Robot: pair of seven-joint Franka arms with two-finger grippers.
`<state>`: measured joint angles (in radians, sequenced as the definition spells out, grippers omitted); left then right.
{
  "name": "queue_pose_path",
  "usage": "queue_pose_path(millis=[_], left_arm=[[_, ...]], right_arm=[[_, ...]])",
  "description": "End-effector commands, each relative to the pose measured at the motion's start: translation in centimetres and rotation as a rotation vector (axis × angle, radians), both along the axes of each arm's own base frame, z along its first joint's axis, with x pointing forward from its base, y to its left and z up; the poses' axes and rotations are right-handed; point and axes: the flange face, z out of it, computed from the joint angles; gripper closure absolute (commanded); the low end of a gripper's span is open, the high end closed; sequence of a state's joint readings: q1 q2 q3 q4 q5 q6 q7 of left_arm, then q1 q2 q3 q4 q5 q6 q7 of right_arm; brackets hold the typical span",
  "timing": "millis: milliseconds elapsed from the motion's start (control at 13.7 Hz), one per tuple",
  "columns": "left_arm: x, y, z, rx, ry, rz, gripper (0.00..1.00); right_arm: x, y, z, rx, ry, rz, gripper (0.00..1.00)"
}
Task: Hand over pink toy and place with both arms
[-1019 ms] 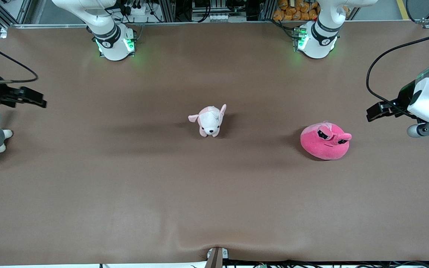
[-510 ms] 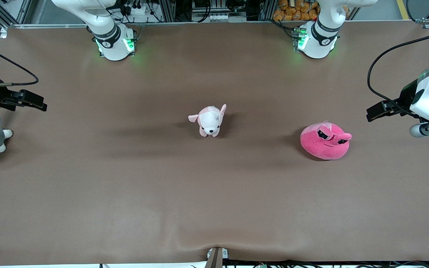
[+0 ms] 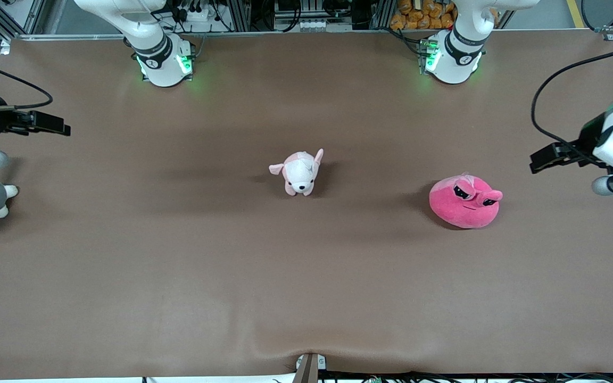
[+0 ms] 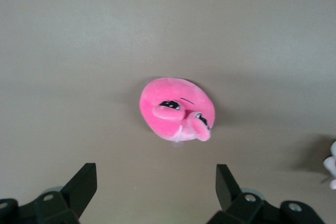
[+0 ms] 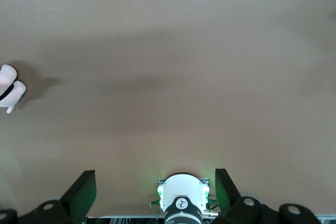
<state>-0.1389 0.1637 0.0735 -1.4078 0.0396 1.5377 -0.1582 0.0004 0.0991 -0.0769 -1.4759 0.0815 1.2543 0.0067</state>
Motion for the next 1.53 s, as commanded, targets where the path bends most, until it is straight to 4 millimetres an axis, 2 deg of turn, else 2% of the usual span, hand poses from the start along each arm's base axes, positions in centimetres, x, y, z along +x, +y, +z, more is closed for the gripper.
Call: queue_pose_path(millis=[0, 218, 364, 510, 583, 655, 728, 947, 1092, 1238, 1456], left_arm=[[0.1, 1.0, 0.1, 0.0, 0.01, -0.023, 0.0], [0.2, 2.8, -2.5, -0.036, 0.06, 0.1, 0.0], [-0.1, 2.9, -4.8, -0.026, 0.102, 0.291, 0.0], [-0.3, 3.0, -8.1, -0.04, 0.142, 0.469, 0.0], [-0.4, 3.0, -9.9, -0.048, 0.158, 0.554, 0.0], [-0.6, 3.6, -11.7, -0.039, 0.171, 0.639, 0.0], [-0.8, 3.5, -13.8, -0.029, 0.18, 0.707, 0.0], [-1.3, 3.4, -18.5, -0.075, 0.183, 0.925, 0.0], [-1.6, 3.6, -20.4, -0.079, 0.18, 1.029, 0.0], [-1.6, 3.8, -21.8, -0.141, 0.197, 1.234, 0.0], [-2.4, 3.2, -24.7, -0.129, 0.229, 1.284, 0.0]], right_arm=[[-0.2, -1.2, 0.5, 0.026, -0.012, -0.018, 0.0], [0.4, 0.2, 0.1, 0.028, -0.031, 0.006, 0.0], [0.7, 1.0, -0.3, 0.027, -0.035, 0.017, 0.0], [1.0, 2.9, -0.3, 0.021, -0.045, 0.041, 0.0], [1.4, 4.4, -0.9, 0.008, -0.044, 0.07, 0.0], [1.8, 5.3, -1.9, 0.005, -0.032, 0.086, 0.0], [2.0, 5.8, -2.0, 0.004, -0.034, 0.097, 0.0], [2.5, 6.1, -1.5, 0.016, -0.084, 0.109, 0.0], [2.9, 5.9, -1.0, 0.016, -0.119, 0.104, 0.0], [2.8, 5.8, -0.8, 0.014, -0.124, 0.102, 0.0], [2.5, 6.1, -0.6, 0.016, -0.118, 0.111, 0.0]])
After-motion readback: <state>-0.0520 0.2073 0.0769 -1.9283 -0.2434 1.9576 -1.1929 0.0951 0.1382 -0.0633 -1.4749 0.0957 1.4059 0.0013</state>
